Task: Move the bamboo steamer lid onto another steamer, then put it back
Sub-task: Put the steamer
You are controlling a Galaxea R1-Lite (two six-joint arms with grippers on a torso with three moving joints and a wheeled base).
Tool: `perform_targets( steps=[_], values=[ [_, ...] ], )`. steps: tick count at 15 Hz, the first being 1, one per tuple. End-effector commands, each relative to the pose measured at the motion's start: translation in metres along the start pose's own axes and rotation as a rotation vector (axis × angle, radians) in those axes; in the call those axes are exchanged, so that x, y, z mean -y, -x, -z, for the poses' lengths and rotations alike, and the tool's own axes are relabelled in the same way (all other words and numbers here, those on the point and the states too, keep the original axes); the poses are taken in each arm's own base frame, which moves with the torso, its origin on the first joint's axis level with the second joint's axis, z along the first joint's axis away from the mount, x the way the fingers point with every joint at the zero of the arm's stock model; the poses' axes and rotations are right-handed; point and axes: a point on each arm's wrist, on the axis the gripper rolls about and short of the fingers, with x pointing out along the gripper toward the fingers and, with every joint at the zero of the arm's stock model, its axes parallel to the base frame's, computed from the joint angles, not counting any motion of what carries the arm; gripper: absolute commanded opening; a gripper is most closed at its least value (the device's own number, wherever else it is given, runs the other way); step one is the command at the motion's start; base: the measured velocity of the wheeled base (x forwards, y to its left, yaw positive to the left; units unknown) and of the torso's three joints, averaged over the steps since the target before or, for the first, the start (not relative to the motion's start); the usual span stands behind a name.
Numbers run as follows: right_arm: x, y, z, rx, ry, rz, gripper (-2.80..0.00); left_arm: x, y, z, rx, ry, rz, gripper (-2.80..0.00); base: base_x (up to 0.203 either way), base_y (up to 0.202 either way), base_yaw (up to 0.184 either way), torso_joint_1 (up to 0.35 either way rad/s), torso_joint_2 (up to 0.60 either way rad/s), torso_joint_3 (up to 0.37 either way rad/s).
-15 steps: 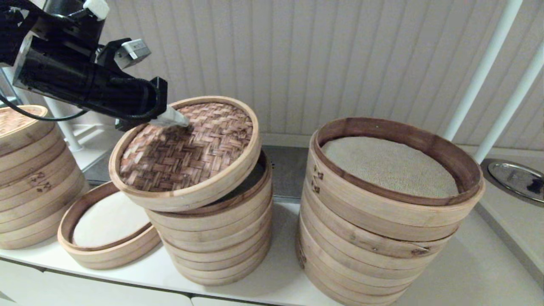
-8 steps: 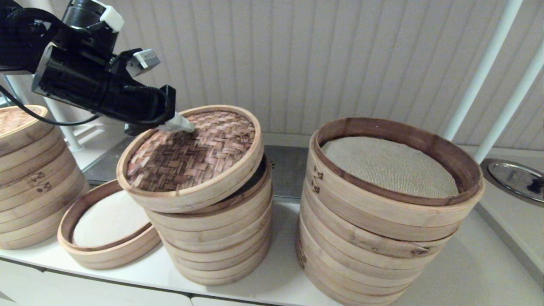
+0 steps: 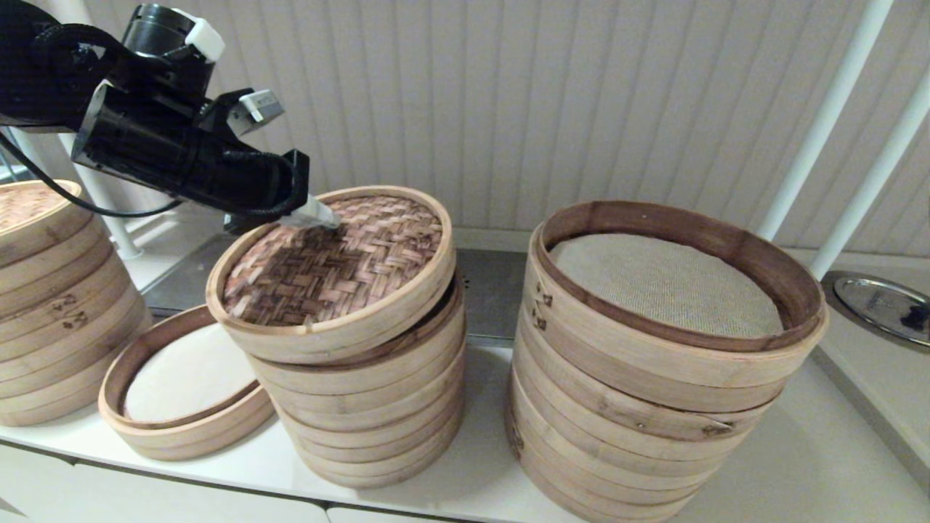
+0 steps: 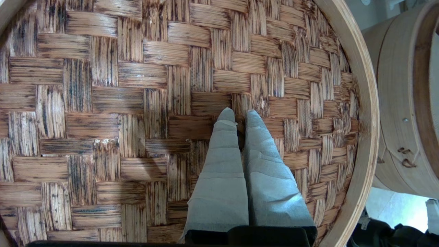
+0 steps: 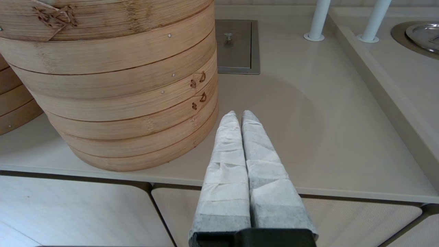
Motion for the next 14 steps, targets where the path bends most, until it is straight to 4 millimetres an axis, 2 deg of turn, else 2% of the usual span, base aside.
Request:
perform_targets(
  steps=[1, 9, 14],
  values=[
    [0.0, 0.0, 0.001, -0.002, -0.001, 0.0, -2.8, 0.0, -0.003, 0.001, -0.011, 0.004, 0.0, -2.8, 0.0, 0.0, 0.0, 0.0, 0.0, 0.0],
    [0.0, 0.0, 0.001, -0.003, -0.001, 0.0, -2.8, 0.007, -0.011, 0.004, -0.031, -0.012, 0.005, -2.8, 0.0, 0.0, 0.0, 0.0, 0.0, 0.0],
    [0.0, 0.0, 0.001, -0.003, -0.001, -0.001, -2.8, 0.004, -0.02, 0.005, -0.049, -0.007, 0.001, -2.8, 0.0, 0.0, 0.0, 0.0, 0.0, 0.0]
  ],
)
